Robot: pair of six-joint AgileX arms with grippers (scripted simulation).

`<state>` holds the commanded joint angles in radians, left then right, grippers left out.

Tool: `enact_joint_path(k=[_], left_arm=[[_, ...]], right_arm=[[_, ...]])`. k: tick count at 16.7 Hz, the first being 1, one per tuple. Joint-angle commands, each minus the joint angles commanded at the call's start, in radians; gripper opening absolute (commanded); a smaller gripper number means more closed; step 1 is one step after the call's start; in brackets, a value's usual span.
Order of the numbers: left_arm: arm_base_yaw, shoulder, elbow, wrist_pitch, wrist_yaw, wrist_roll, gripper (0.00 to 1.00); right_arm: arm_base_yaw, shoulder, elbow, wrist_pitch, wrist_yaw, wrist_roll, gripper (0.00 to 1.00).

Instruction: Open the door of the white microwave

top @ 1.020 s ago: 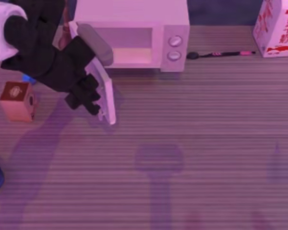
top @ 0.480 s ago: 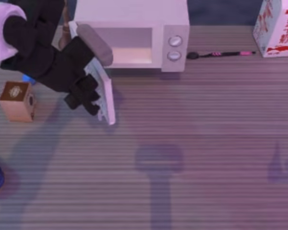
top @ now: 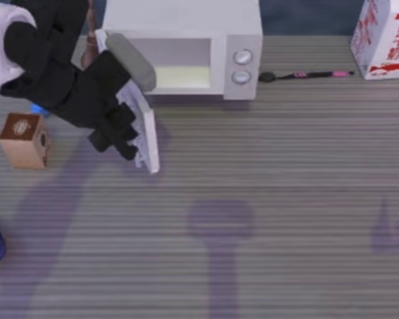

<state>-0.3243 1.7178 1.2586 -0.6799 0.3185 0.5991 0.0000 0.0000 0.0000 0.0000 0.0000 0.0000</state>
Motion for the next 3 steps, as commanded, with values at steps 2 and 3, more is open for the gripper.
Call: enact_joint_path(k=[2,3], left_arm=[[0.000,0.000,0.000,0.000,0.000,0.000,0.00],[0.000,0.000,0.000,0.000,0.000,0.000,0.00]], right_arm=[[0.000,0.000,0.000,0.000,0.000,0.000,1.00],[0.000,0.000,0.000,0.000,0.000,0.000,1.00]])
